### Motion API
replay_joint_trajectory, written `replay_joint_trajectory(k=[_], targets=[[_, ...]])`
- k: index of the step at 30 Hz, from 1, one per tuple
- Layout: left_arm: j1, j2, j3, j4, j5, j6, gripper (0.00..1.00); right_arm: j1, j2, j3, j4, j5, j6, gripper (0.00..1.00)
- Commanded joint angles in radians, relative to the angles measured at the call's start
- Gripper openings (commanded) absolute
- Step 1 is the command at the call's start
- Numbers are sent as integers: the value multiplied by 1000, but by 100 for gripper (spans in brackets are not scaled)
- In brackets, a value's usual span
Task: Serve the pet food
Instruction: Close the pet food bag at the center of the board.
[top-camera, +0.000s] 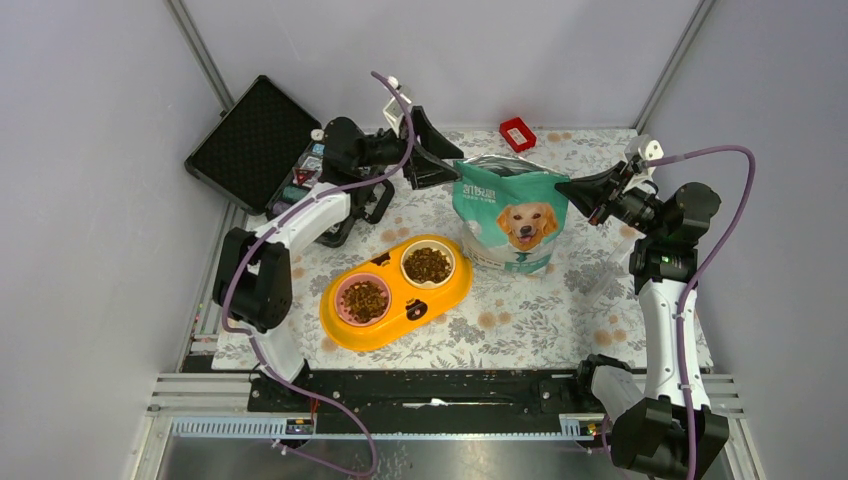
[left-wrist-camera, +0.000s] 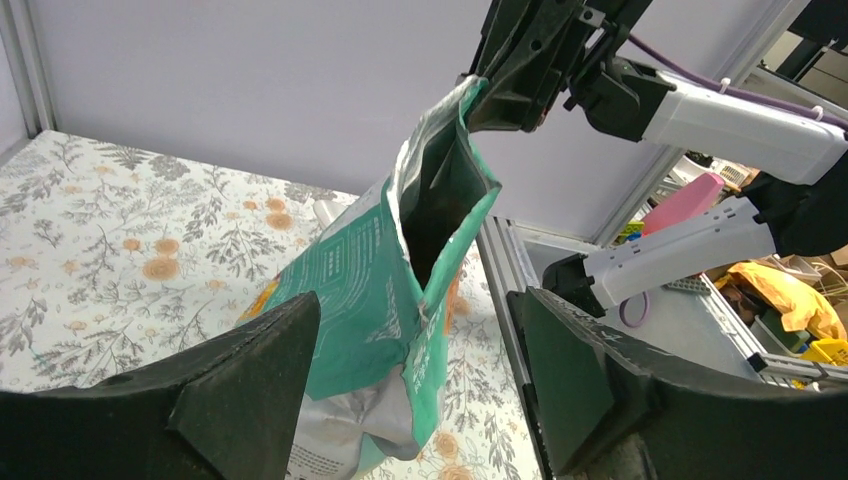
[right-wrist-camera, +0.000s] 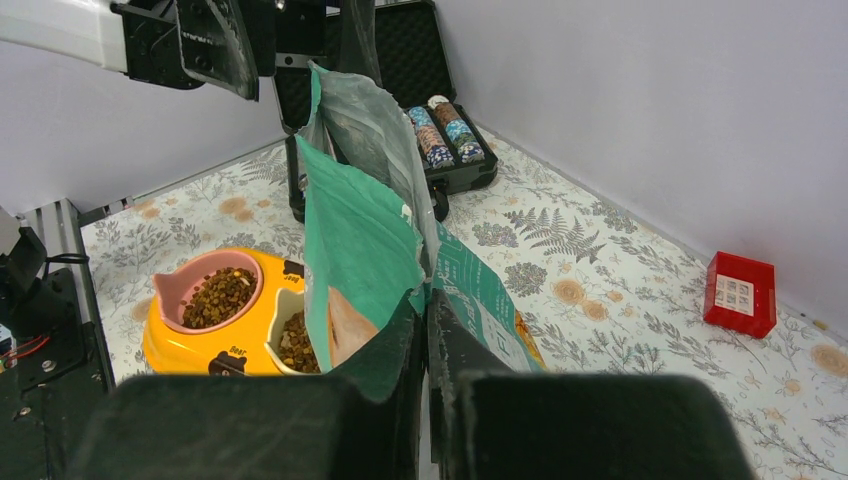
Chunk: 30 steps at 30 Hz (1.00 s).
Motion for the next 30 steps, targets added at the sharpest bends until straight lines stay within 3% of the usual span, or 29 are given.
replay_joint_trajectory(k=[1,4,7,9,10,11,16,19,22,30], targets=[[-17,-5,-17,33,24,65,79,9,-10,30,58,8,-10,0],[-25,-2,-22,44,20,64,74,9,-12,30,54,8,-9,0],[-25,7,-12,57,21,46,57,9,-13,30,52,9,-15,0],[-25,24,11,61,39,21,31,9,-10,30,53,11,-16,0],[-25,37,25,75,53,-2,8,9,-10,28,56,13,-14,0],[-25,51,39,105,68,-35,0,8,-11,23,68,19,-8,0],[4,110,31,499,64,-356,0,-4,-70,-25,88,159,-33,0],[29,95,14,541,35,-379,0,-32,-98,-31,45,191,-56,0],[38,36,-29,456,0,-281,0,-38,-115,-33,26,190,-73,0],[42,-180,-107,-28,-125,158,0,-49,-155,-46,30,241,-61,0]])
